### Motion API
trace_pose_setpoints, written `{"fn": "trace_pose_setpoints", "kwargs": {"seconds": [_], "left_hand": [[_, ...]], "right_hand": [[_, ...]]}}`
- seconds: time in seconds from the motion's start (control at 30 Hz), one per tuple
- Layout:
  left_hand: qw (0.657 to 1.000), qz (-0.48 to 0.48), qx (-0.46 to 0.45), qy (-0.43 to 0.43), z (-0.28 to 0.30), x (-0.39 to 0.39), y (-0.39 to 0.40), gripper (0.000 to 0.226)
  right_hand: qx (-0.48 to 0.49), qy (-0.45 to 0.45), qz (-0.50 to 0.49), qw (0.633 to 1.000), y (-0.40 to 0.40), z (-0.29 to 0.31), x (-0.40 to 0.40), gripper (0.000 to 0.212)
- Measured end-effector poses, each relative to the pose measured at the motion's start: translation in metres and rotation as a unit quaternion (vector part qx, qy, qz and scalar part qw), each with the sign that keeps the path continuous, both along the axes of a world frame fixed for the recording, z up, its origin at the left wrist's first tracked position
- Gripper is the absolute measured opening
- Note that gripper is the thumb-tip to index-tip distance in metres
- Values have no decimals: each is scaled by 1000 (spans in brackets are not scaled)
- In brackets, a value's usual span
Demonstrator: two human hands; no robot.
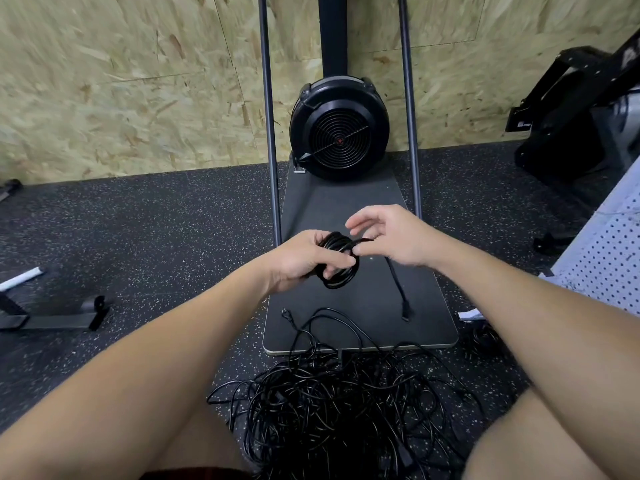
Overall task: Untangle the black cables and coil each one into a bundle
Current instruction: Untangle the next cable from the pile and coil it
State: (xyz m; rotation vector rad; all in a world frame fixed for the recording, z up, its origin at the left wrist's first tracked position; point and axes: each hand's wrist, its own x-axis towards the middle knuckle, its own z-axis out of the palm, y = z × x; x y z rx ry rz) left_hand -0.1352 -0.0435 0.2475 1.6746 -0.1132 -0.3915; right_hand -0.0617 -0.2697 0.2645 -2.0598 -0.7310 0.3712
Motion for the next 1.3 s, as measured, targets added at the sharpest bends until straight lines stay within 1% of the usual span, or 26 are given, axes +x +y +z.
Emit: {"fn": "trace_pose_setpoints", "kwargs": {"seconds": [0.07, 0.13, 0.2, 0.27, 0.33, 0.37, 0.43, 0.47, 0.53, 0.57, 0.6, 0.63, 0.67, 0.7, 0.73, 0.77, 0.8, 0.9, 1.0, 1.07, 1.13, 1.17, 1.2, 1.23, 1.27, 1.3], "left_hand": [[999, 17, -32, 3, 1, 0, 1, 18], [996, 29, -89, 8, 4, -1, 1, 15], [990, 34, -140, 7, 7, 0, 1, 27], [986, 43, -158, 0, 10, -1, 0, 34], [988, 61, -142, -11, 11, -1, -1, 31], [991, 74, -112, -26, 11, -1, -2, 27], [991, 108, -4, -76, 6, 0, -5, 18], [985, 127, 56, -99, 1, 1, -6, 17], [963, 156, 179, -129, -9, 5, -9, 17], [950, 157, 232, -135, -10, 5, -11, 17], [944, 152, 263, -132, -9, 5, -15, 17], [947, 147, 260, -119, -7, 5, -18, 17], [960, 152, 213, -97, -3, 5, -21, 14], [975, 162, 139, -63, 2, 4, -24, 15], [983, 172, 62, -28, 7, 4, -25, 20], [984, 179, -1, 0, 11, 3, -24, 26], [983, 181, -41, 15, 13, 4, -22, 29], [981, 179, -78, 6, 13, 4, -19, 28], [977, 209, -31, -26, 13, 3, -22, 46], [974, 219, 4, -55, 15, 0, -23, 53], [974, 211, 21, -84, 16, -1, -20, 54], [973, 209, 26, -97, 16, -2, -18, 53], [971, 212, 31, -105, 17, -1, -15, 51], [970, 216, 32, -109, 17, -1, -13, 51], [968, 222, 34, -111, 16, 0, -10, 50], [967, 226, 36, -112, 16, 0, -7, 51]], "right_hand": [[-18, 0, 0, 1000, -1, -4, -1, 40], [-12, 34, 20, 999, 2, -5, -5, 40], [23, 94, 40, 995, 8, -4, -12, 32], [60, 123, 26, 990, 15, -3, -16, 29], [54, 100, -12, 993, 22, -2, -17, 31], [40, 80, -25, 996, 24, -1, -18, 33], [-5, 19, -48, 999, 27, -1, -18, 36], [-33, -18, -63, 997, 28, -2, -17, 36], [-81, -76, -88, 990, 29, -5, -17, 35], [-98, -89, -96, 987, 29, -6, -17, 35], [-109, -99, -102, 984, 30, -7, -18, 35], [-118, -109, -109, 981, 30, -6, -19, 36], [-121, -120, -115, 979, 30, -5, -20, 37], [-121, -130, -122, 977, 30, -4, -21, 38], [-114, -136, -129, 976, 31, -2, -22, 38], [-102, -138, -132, 976, 31, -1, -22, 38], [-87, -135, -132, 978, 31, 1, -22, 38], [-62, -114, -123, 984, 30, 2, -23, 38], [-68, -98, -107, 987, 31, 1, -26, 35], [-68, -78, -84, 991, 29, 1, -27, 32], [-49, -24, -60, 997, 27, 2, -27, 31], [-26, 25, -54, 998, 25, 3, -27, 34], [7, 97, -49, 994, 23, 4, -26, 41], [38, 174, -41, 983, 19, 3, -24, 47], [53, 233, -28, 971, 15, 1, -22, 49], [50, 259, -13, 964, 11, -1, -21, 46]]}}
